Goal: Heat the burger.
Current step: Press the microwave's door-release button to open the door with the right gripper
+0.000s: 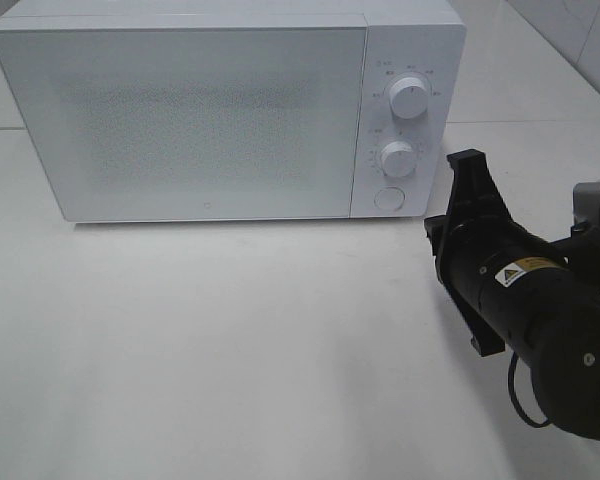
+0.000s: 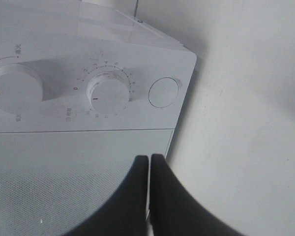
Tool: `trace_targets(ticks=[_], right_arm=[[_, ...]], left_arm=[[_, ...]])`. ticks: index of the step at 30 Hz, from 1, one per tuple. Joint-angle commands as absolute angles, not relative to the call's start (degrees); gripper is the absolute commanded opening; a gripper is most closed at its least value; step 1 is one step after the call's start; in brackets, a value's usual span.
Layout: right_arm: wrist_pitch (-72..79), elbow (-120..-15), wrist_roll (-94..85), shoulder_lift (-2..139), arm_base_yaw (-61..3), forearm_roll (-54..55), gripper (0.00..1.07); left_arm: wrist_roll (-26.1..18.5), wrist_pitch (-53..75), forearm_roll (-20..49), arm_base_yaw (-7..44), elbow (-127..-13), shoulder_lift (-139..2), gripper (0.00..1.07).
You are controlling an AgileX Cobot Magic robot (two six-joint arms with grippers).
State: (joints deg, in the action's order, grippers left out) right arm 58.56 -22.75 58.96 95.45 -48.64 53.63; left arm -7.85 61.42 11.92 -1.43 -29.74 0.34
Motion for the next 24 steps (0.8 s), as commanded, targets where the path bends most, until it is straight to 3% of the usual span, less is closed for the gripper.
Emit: trace_targets(ticks=[1, 12, 24], right_arm=[[58.79, -23.15, 59.7, 95.8, -48.64, 53.8, 0.0], [58.5, -26.87, 71.68, 104.39, -44.58, 49.22, 0.0], [55.41, -35.07, 72.25, 110.58, -38.39, 44.35, 0.0]], left_arm=[[-7.79, 61.25, 12.09, -1.26, -29.62, 0.4, 1.0], [-7.79, 61.25, 12.09, -1.26, -29.62, 0.4, 1.0], [-7.79, 61.25, 12.09, -1.26, -29.62, 0.4, 1.0]])
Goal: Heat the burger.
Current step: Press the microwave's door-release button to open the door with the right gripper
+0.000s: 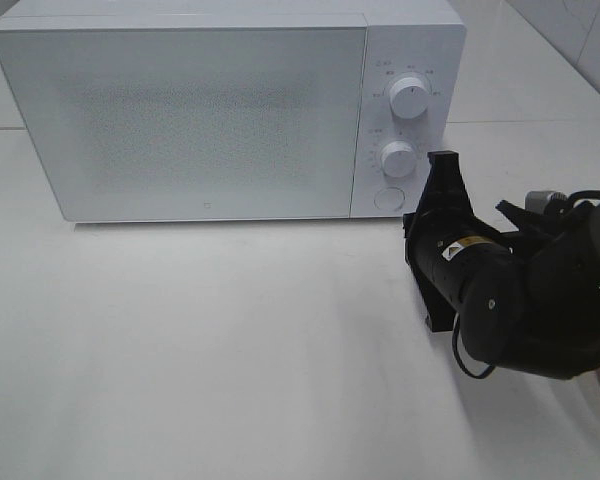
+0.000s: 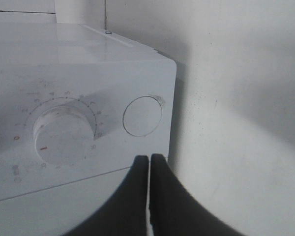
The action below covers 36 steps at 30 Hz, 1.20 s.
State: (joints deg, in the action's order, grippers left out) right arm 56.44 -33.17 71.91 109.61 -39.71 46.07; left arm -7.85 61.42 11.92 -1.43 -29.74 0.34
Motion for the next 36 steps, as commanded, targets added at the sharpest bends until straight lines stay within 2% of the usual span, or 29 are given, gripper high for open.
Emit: trace_targets(ticks=[1, 13, 36], right_arm=[[55.41, -35.07, 72.25, 110.58, -38.39, 44.35, 0.0], [52.54, -42.63, 74.48, 116.2, -33.29, 40.16, 0.0], [52.94, -50.48, 75.52, 123.93, -31.97, 41.54, 0.0]], left_arm=[[-7.79, 61.25, 12.09, -1.26, -29.62, 0.4, 1.0], [-7.79, 61.25, 12.09, -1.26, -29.62, 0.4, 1.0], [-7.79, 61.25, 12.09, -1.26, -29.62, 0.4, 1.0]])
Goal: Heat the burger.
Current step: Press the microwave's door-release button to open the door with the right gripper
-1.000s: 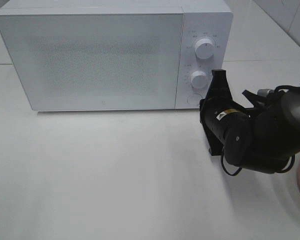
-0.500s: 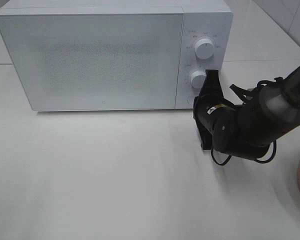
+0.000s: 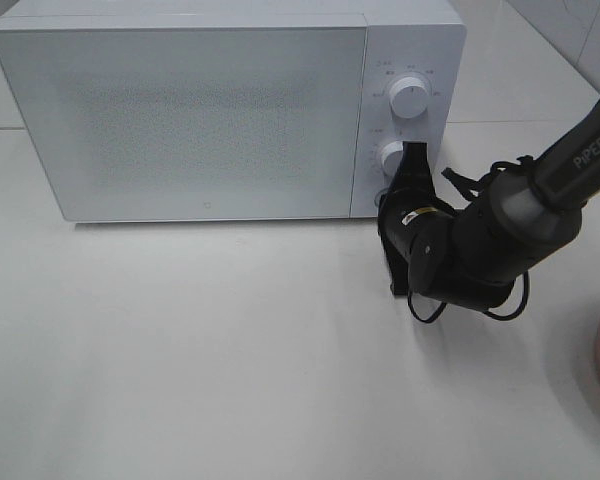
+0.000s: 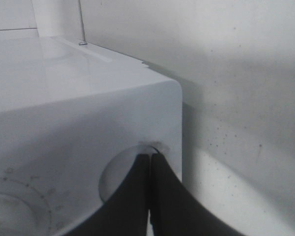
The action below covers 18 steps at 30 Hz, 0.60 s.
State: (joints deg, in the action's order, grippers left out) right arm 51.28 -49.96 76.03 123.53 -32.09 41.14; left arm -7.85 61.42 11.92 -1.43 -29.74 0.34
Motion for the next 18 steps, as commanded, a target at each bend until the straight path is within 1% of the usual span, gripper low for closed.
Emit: trace_targets(ticks=[1, 10, 18], right_arm=[[52.94, -50.48, 75.52, 123.93, -31.97, 41.54, 0.0], [58.44, -50.94, 75.46, 123.93, -31.97, 40.74, 0.0], [60.91, -54.43, 74.08, 123.93, -31.97, 39.65, 0.0]], left_arm=[[-7.79, 61.25, 12.09, -1.26, -29.62, 0.4, 1.0], [-7.79, 61.25, 12.09, -1.26, -29.62, 0.4, 1.0], [-7.79, 61.25, 12.09, -1.26, -29.62, 0.4, 1.0]])
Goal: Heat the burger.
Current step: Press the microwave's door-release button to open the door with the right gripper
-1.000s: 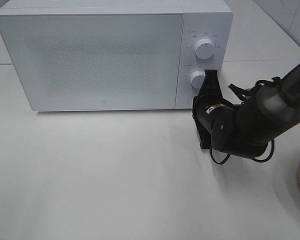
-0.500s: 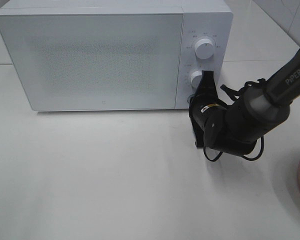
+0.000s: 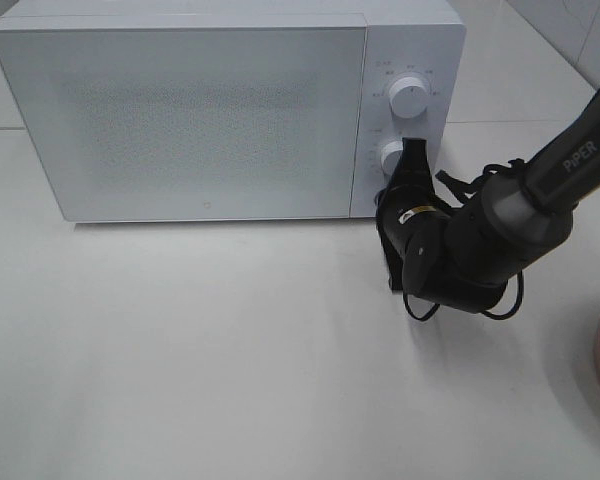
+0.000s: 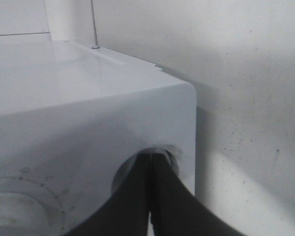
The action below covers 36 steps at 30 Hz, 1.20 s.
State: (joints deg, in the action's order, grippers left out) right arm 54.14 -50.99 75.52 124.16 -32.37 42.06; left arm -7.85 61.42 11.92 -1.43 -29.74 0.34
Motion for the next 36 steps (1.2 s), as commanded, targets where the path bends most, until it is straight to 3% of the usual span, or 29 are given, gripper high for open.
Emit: trace_targets(ticks=[1, 21, 36], right_arm=[[62.34, -55.46, 73.85, 124.39, -31.97, 39.65, 0.0], [65.95, -59.64, 67.61, 126.17, -31.97, 41.02, 0.0], [52.71, -54.66, 64.52, 121.18, -32.03, 43.95, 0.0]], left_arm=[[-7.79, 61.25, 12.09, -1.26, -29.62, 0.4, 1.0], [-7.79, 61.25, 12.09, -1.26, -29.62, 0.4, 1.0], [-7.79, 61.25, 12.09, -1.26, -29.62, 0.4, 1.0]])
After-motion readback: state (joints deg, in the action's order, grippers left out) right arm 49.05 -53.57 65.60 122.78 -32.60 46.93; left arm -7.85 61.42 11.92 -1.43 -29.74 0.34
